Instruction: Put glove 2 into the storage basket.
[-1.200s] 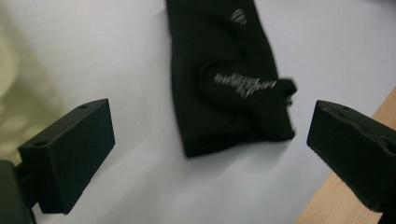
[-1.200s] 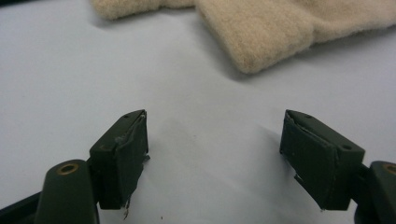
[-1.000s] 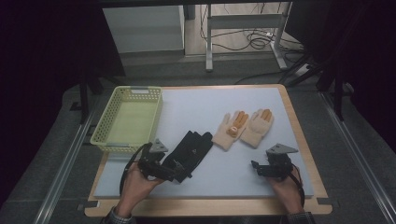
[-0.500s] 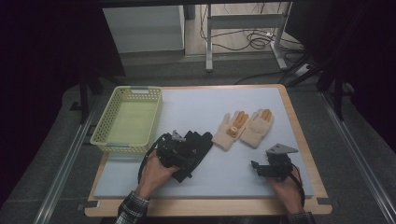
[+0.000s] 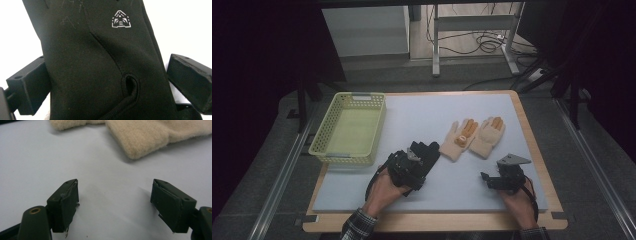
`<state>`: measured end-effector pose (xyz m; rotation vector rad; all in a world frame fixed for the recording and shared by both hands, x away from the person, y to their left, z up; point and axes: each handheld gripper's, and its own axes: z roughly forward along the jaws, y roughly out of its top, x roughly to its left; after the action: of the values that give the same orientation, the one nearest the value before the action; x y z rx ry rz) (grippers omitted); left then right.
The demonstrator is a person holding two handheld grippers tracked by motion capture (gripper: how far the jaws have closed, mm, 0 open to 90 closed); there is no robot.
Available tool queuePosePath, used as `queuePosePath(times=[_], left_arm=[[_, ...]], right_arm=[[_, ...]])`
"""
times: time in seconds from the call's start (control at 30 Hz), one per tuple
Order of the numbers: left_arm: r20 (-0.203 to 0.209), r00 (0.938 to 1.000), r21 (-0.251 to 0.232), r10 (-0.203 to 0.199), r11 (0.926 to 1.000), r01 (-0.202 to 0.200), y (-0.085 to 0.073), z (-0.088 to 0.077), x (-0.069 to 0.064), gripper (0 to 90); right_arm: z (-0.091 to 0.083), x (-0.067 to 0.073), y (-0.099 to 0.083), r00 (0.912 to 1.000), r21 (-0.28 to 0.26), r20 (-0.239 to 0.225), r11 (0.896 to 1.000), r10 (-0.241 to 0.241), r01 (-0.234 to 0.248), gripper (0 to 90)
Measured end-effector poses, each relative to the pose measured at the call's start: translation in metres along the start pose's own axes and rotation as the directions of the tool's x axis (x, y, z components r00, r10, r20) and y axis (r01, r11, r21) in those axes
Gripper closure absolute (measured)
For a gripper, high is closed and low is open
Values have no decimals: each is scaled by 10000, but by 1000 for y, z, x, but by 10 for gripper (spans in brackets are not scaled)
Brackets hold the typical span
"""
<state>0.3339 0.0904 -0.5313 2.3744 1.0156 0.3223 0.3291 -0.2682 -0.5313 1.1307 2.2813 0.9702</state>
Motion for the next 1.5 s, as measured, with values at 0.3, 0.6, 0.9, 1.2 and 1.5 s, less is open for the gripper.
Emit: queuePosePath(times=[0.3,0.6,0.9,1.2,1.5], left_arm=[[-380,9985,-253,-385,9990,376,-3,-11,6,471],[-594,9977,-204,-325,9993,313,0,-16,10,649],[-526,9961,-672,-711,9954,675,12,-37,23,643],[-769,9909,-1089,-1103,9888,1016,34,-64,44,638],[-1267,9813,-1192,-1451,9843,1302,50,-86,68,634]], right_arm=[[0,0,0,10000,-2,9,10000,-14,14,221],[0,0,0,10000,2,13,10000,-22,22,221],[0,0,0,10000,1,6,10000,-14,14,221],[0,0,0,10000,-7,1,10000,-12,12,220],[0,0,0,10000,2,2,10000,-5,5,219]])
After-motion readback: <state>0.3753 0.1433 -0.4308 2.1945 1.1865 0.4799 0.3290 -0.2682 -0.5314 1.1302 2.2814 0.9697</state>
